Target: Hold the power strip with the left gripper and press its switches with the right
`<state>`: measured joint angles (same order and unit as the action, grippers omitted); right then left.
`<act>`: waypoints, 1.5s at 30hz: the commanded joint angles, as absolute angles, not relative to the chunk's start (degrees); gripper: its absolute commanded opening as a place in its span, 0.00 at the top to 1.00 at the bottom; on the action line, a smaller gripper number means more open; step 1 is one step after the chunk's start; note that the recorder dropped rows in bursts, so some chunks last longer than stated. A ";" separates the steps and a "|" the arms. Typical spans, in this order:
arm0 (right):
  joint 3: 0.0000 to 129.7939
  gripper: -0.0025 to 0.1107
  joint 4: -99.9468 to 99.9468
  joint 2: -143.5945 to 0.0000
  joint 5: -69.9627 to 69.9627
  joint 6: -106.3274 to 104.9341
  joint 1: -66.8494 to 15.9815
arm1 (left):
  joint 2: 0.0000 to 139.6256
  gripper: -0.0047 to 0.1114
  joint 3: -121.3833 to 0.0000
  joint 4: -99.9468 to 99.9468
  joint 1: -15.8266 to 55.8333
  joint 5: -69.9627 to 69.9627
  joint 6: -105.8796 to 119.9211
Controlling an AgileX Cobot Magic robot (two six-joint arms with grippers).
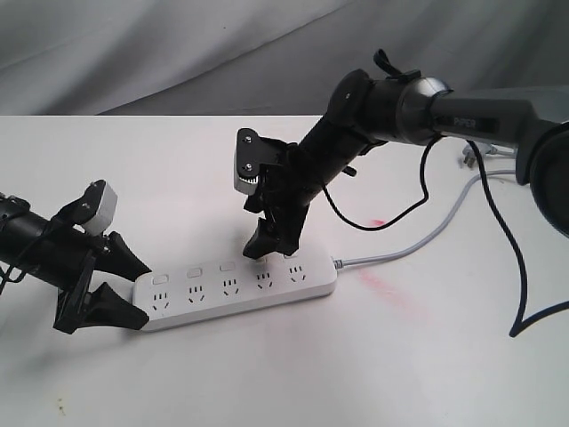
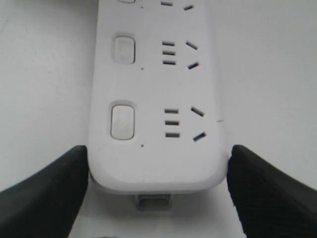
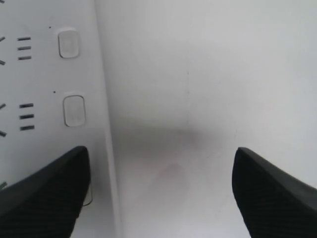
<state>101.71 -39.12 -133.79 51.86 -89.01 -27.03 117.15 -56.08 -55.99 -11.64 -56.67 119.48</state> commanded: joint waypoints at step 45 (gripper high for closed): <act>97.78 0.34 -36.49 -134.35 51.85 -85.68 -23.21 | 117.43 0.48 -56.05 -54.73 -11.24 -56.72 119.96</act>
<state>98.85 -38.13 -133.48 50.13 -84.89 -22.91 117.15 -56.08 -55.76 -11.64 -56.81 119.58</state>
